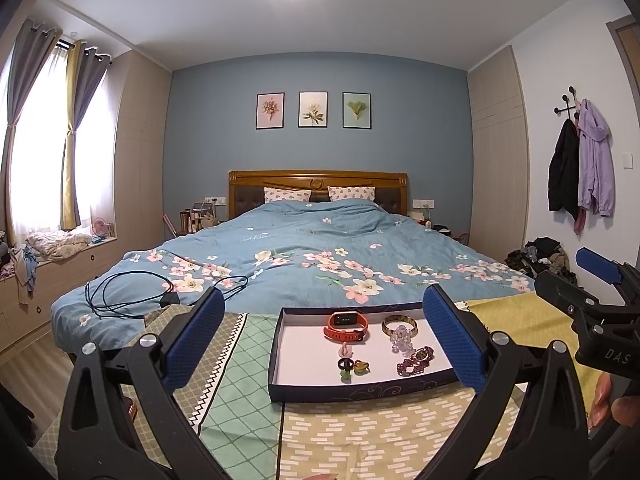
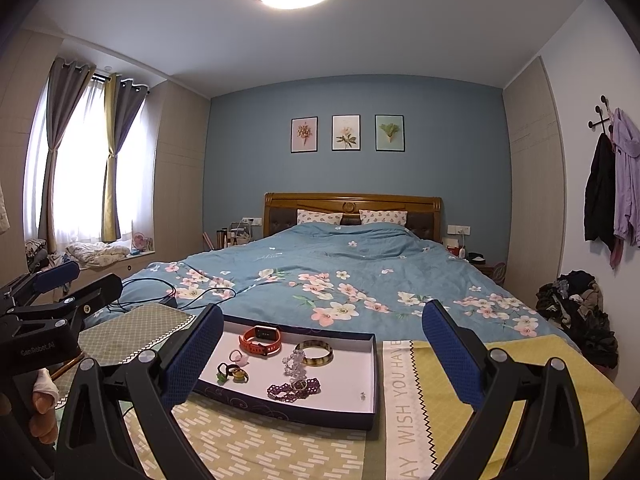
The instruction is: Organize jewelry
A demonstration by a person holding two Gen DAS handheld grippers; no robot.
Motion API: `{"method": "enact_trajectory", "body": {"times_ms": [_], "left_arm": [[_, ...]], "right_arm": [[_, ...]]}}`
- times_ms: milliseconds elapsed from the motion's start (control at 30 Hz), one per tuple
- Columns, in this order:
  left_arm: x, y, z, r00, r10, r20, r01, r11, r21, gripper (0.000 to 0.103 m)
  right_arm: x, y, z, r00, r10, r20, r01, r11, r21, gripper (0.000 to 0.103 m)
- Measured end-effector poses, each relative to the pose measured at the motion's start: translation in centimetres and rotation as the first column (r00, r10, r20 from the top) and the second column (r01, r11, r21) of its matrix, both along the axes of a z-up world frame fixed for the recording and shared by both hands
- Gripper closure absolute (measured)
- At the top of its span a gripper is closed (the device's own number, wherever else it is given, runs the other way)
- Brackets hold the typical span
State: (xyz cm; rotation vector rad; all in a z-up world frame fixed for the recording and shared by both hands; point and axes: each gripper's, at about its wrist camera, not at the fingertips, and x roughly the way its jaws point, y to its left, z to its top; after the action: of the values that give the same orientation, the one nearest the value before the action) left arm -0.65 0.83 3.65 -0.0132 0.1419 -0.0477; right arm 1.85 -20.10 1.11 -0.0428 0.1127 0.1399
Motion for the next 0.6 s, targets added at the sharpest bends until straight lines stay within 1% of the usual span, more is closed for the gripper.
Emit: {"method": "enact_trajectory", "body": {"times_ms": [600], "left_arm": [[0.15,-0.13,-0.01,1.0,-0.002,0.0,0.002,1.0,0.004,0.005]], "right_arm": [[0.06,0.0,0.04,1.0,0.004,-0.003,-0.004,1.0,0.001,0.007]]}}
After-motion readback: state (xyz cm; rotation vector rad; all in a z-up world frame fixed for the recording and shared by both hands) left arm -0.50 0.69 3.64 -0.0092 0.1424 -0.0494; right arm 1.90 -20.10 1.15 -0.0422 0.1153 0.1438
